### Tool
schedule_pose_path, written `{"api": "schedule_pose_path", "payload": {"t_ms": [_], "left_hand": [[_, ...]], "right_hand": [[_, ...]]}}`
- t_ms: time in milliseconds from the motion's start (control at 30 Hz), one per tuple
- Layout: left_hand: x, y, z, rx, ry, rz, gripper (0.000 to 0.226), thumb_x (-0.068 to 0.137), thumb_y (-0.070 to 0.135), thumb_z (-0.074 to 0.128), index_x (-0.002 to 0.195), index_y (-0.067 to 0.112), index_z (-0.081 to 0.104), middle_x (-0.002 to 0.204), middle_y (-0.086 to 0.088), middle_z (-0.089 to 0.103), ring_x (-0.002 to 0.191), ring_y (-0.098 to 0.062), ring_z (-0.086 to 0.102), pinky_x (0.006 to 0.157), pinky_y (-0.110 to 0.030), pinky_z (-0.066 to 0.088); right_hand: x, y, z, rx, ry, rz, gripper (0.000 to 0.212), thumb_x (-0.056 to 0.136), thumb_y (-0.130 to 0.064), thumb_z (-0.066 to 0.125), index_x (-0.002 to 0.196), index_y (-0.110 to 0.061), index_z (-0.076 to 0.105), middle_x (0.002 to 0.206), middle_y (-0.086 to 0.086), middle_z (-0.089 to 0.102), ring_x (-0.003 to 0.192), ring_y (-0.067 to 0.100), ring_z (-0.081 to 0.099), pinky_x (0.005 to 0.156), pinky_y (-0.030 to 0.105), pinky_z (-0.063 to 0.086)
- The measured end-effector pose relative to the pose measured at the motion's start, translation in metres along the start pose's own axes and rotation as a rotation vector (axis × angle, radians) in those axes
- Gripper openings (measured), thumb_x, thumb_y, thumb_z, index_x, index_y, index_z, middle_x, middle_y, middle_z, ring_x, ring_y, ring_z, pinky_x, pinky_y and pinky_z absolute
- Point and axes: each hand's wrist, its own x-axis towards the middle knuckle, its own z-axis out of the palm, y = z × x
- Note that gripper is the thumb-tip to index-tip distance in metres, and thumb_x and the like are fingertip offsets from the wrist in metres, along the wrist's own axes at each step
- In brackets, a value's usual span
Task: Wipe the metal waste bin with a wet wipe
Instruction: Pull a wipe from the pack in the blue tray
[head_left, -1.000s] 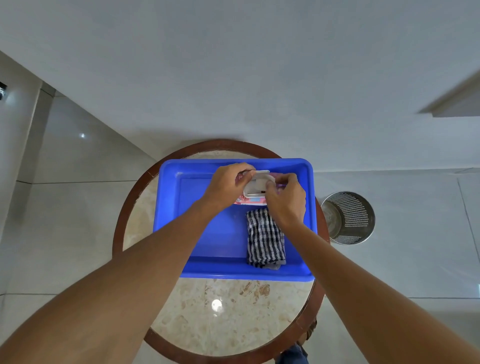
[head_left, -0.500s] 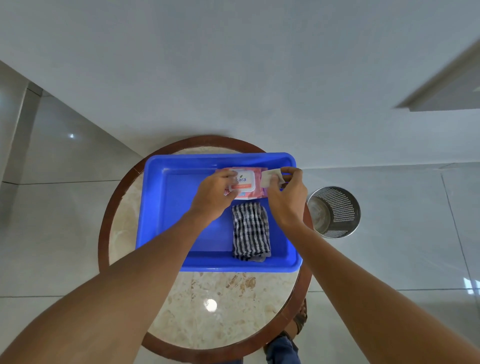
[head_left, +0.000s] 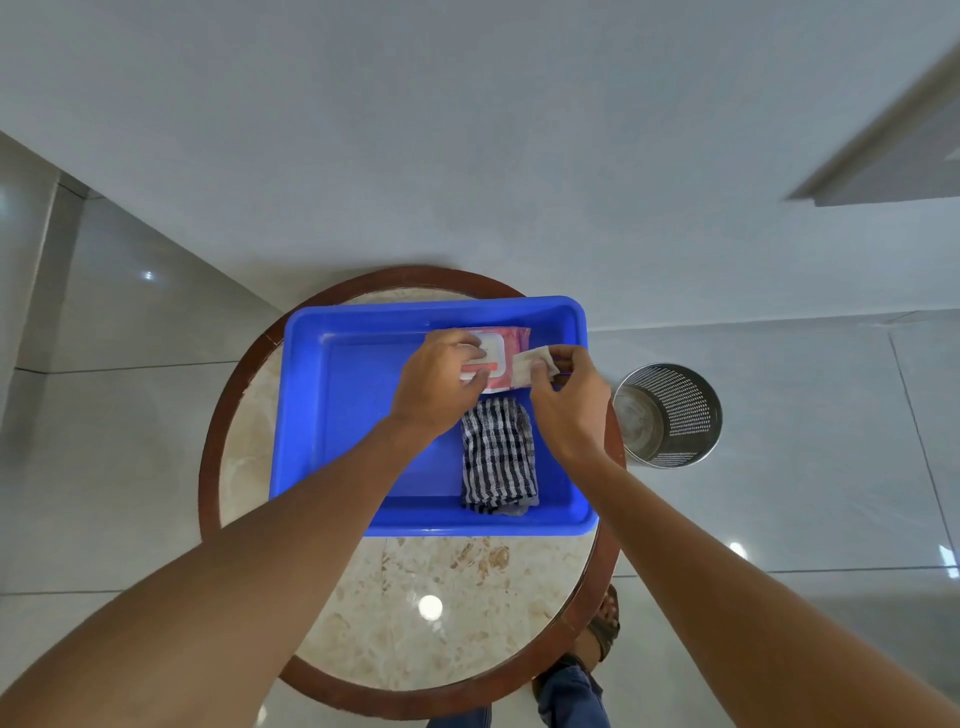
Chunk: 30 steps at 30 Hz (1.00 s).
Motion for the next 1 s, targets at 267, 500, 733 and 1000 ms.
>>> {"api": "schedule_pose_path", "payload": {"t_ms": [267,500,733,1000], "left_hand": [[-0.006,0.041,-0.003,-0.296,-0.051,0.223,0.024,0.100,0.022,0.076,0.120,0.011,0.081,0.109,-0.011,0.079,0.096,-0.027,0.077,0.080,-0.048,0.064],[-0.008,0.045,0.001,-0.461,-0.107,-0.006,0.026,0.102,0.023,0.074,0.122,0.009,0.083,0.111,-0.010,0.083,0.102,-0.020,0.079,0.094,-0.038,0.066],[-0.005,0.041,-0.002,-0.738,-0.239,-0.213,0.029,0.105,0.025,0.069,0.127,0.010,0.080,0.121,-0.008,0.085,0.111,-0.009,0.080,0.096,-0.018,0.063],[0.005,0.033,-0.004,-1.041,-0.203,-0.598,0.016,0.107,0.015,0.066,0.099,0.015,0.080,0.098,-0.008,0.084,0.098,-0.024,0.082,0.097,-0.037,0.067]], "right_hand": [[-0.002,-0.011,-0.015,0.064,-0.054,0.016,0.026,0.108,-0.033,0.068,0.119,-0.012,0.079,0.093,-0.012,0.076,0.085,-0.001,0.072,0.070,0.001,0.052],[-0.004,-0.013,-0.024,0.233,-0.204,0.103,0.042,0.107,-0.052,0.065,0.109,-0.015,0.084,0.100,0.001,0.087,0.104,0.019,0.083,0.099,0.034,0.065],[-0.015,-0.007,-0.027,0.211,-0.213,0.048,0.036,0.103,-0.050,0.074,0.125,-0.024,0.084,0.115,-0.008,0.086,0.111,0.004,0.079,0.107,0.029,0.062],[-0.005,-0.012,-0.017,0.605,-0.195,0.359,0.015,0.112,-0.020,0.064,0.107,-0.017,0.077,0.121,0.013,0.081,0.117,0.026,0.081,0.087,0.025,0.068]]}}
